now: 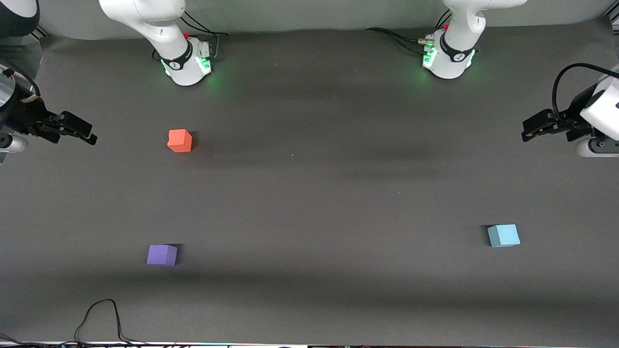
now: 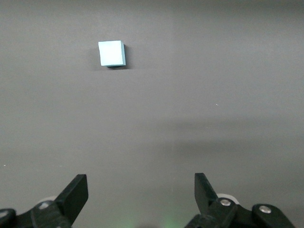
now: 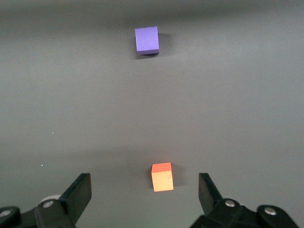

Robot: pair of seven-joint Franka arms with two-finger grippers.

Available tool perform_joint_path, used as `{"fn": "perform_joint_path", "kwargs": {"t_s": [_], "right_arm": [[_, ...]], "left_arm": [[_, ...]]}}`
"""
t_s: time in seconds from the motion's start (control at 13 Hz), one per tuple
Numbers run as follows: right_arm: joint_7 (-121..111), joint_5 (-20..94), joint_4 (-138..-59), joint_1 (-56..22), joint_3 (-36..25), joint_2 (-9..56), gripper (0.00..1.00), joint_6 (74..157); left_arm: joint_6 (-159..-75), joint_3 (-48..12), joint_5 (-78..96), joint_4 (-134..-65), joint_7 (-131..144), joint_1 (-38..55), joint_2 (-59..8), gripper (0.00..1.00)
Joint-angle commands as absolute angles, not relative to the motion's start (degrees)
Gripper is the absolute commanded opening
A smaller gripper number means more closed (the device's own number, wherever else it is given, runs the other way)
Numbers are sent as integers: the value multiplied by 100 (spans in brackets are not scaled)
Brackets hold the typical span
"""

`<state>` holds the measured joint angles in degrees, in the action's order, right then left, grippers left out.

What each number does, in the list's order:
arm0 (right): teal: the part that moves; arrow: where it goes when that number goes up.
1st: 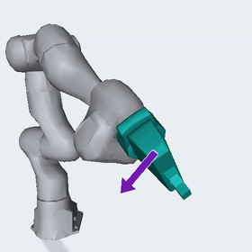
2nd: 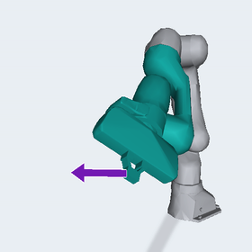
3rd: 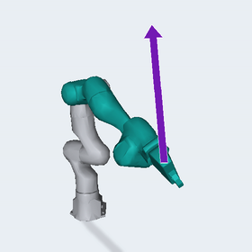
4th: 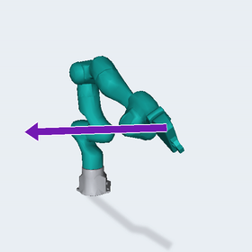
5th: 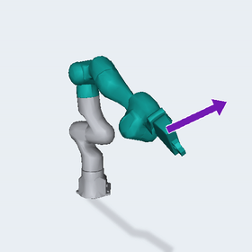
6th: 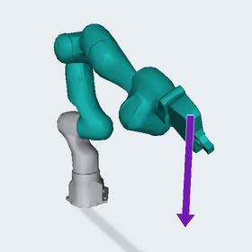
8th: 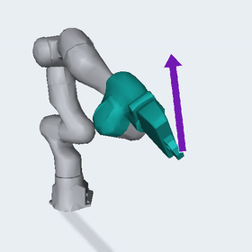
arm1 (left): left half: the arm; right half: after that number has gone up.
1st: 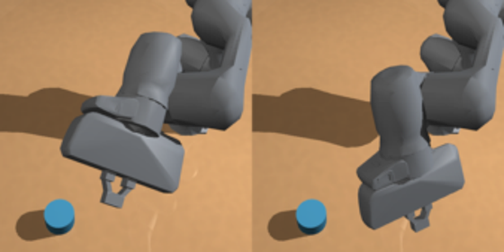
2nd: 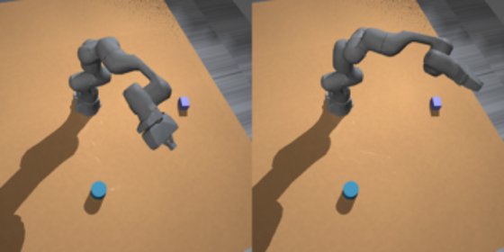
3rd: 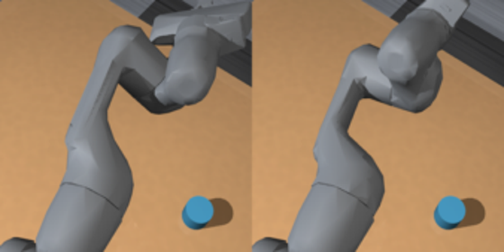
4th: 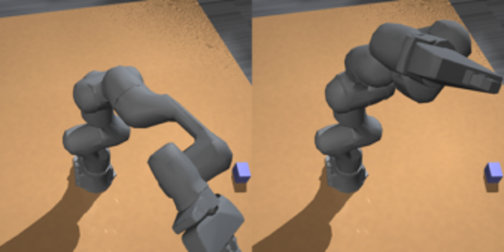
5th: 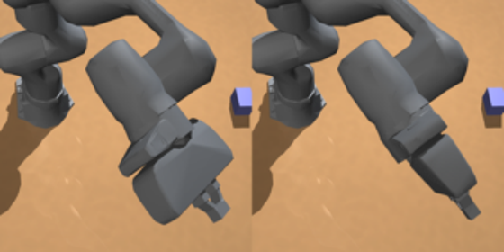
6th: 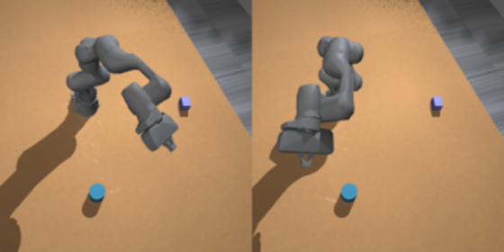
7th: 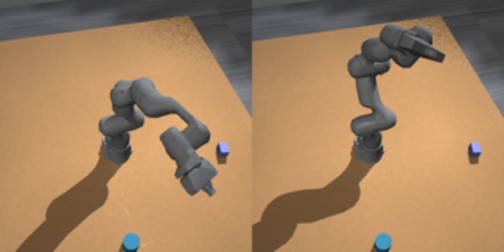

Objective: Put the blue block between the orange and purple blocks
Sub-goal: 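Reach the left gripper down to the light blue cube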

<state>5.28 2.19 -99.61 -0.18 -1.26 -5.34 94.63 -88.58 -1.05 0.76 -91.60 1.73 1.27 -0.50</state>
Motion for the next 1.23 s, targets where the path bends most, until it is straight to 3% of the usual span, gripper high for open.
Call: {"fn": "perform_joint_path", "kwargs": {"t_s": [0.0, 0.62, 1.15], "right_arm": [[589, 211, -10169, -79, -167, -729, 100, 9545], [615, 211, -10204, -79, -158, -765, 100, 9562], [606, 211, -10335, -88, -158, -817, 100, 9589]], "left_arm": [[-8754, -35, 132, -9149, 176, 176, 18, 100], [-8920, -9, -9, -9124, -359, -60, -192, 100], [-9069, -9, 35, -7340, -765, -606, -1958, 100]]}}
